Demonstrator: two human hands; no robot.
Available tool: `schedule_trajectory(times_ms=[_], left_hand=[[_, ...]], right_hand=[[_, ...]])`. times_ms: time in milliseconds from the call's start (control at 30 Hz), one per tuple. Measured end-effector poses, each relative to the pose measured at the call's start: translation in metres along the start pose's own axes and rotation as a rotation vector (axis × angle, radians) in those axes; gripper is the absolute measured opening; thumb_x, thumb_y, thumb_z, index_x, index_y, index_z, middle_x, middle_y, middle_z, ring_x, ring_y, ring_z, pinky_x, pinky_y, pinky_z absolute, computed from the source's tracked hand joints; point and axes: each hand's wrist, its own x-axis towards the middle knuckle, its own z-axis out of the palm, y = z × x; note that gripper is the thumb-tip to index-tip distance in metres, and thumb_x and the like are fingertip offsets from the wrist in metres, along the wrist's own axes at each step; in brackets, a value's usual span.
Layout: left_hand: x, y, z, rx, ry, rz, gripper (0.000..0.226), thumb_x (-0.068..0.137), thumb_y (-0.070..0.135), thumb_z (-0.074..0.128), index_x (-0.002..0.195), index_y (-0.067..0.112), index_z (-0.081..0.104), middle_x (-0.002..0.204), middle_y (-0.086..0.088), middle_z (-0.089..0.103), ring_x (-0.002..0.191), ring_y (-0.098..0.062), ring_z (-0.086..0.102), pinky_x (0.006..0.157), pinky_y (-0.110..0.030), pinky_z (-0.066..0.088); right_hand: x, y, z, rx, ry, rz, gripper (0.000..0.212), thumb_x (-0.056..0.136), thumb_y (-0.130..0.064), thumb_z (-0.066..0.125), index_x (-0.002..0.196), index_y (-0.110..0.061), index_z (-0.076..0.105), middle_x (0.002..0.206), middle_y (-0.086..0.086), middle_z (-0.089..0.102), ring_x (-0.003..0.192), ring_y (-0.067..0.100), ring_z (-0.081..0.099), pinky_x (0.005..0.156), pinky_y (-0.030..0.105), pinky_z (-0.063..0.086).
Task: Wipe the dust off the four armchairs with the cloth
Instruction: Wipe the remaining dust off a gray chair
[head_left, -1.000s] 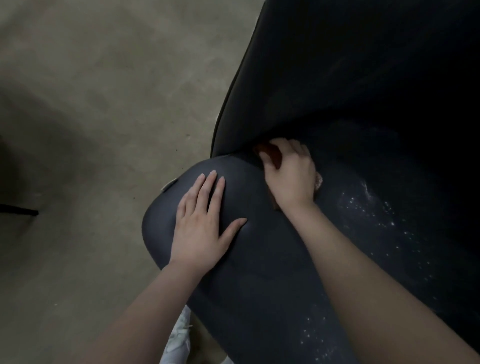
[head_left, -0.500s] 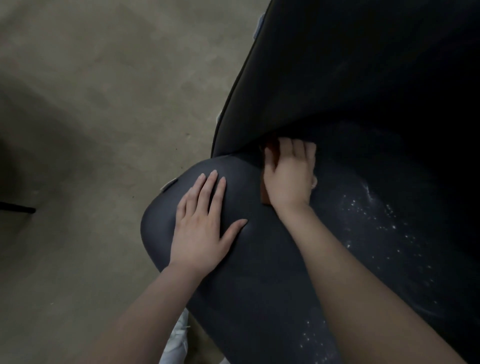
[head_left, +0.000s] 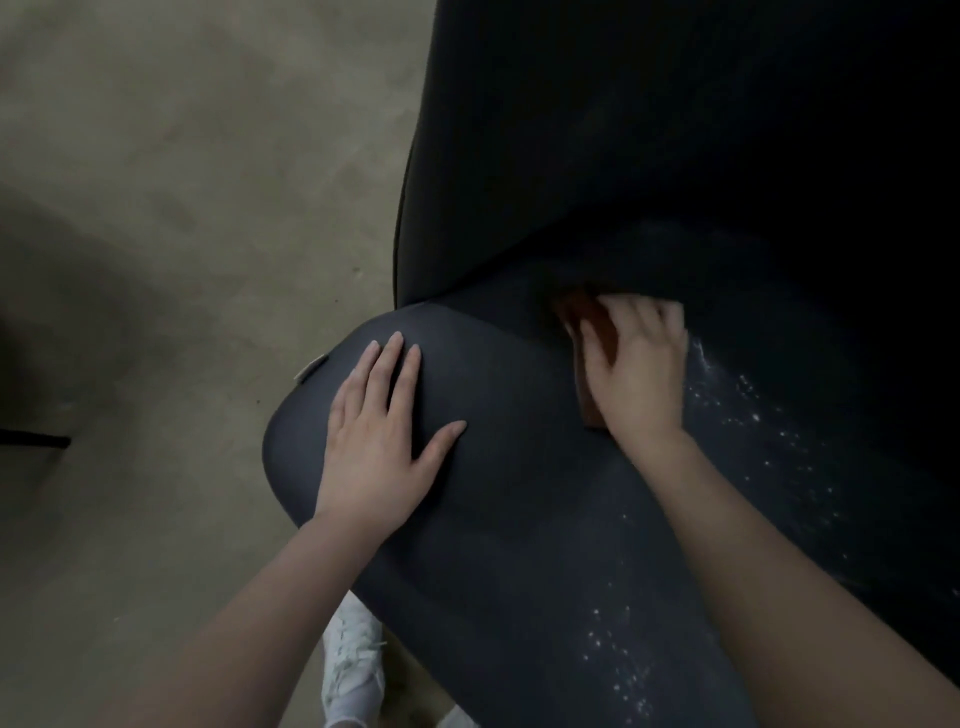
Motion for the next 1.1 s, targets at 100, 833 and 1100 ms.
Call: schedule_trajectory(times_ms=[100, 833, 1100], left_hand=[[0.0, 0.004, -0.002, 0.002, -0.002, 0.071, 0.076, 0.094, 0.062, 0.033, 0.154, 0.015, 0.03, 0.163, -0.002, 0.022, 0.151, -0.018, 0.01, 0.12, -0.033, 0.007], [0.019, 0.063, 0.018, 0.14, -0.089, 0.293, 0.072, 0.098, 0.058, 0.027, 0.155, 0.013, 0.027, 0.163, -0.004, 0.02, 0.151, -0.022, 0.013, 0.12, -0.034, 0.005], [0.021, 0.062, 0.021, 0.144, -0.093, 0.27, 0.073, 0.095, 0.059, 0.029, 0.154, 0.016, 0.029, 0.162, -0.002, 0.024, 0.15, -0.02, 0.016, 0.119, -0.036, 0.009]], right_hand=[[-0.001, -0.033, 0.009, 0.016, -0.009, 0.019, 0.031, 0.091, -0.025, 0.054, 0.119, -0.014, 0.064, 0.117, 0.007, 0.063, 0.111, 0.033, 0.048, 0.076, 0.046, 0.05], [-0.103, 0.049, -0.034, -0.005, -0.047, -0.18, 0.033, 0.09, -0.029, 0.054, 0.118, -0.016, 0.066, 0.122, -0.001, 0.063, 0.11, 0.022, 0.046, 0.074, 0.044, 0.053], [-0.054, 0.025, -0.017, 0.045, 0.106, 0.261, 0.032, 0.091, -0.019, 0.059, 0.121, -0.01, 0.065, 0.12, 0.008, 0.063, 0.112, 0.033, 0.049, 0.083, 0.046, 0.051]])
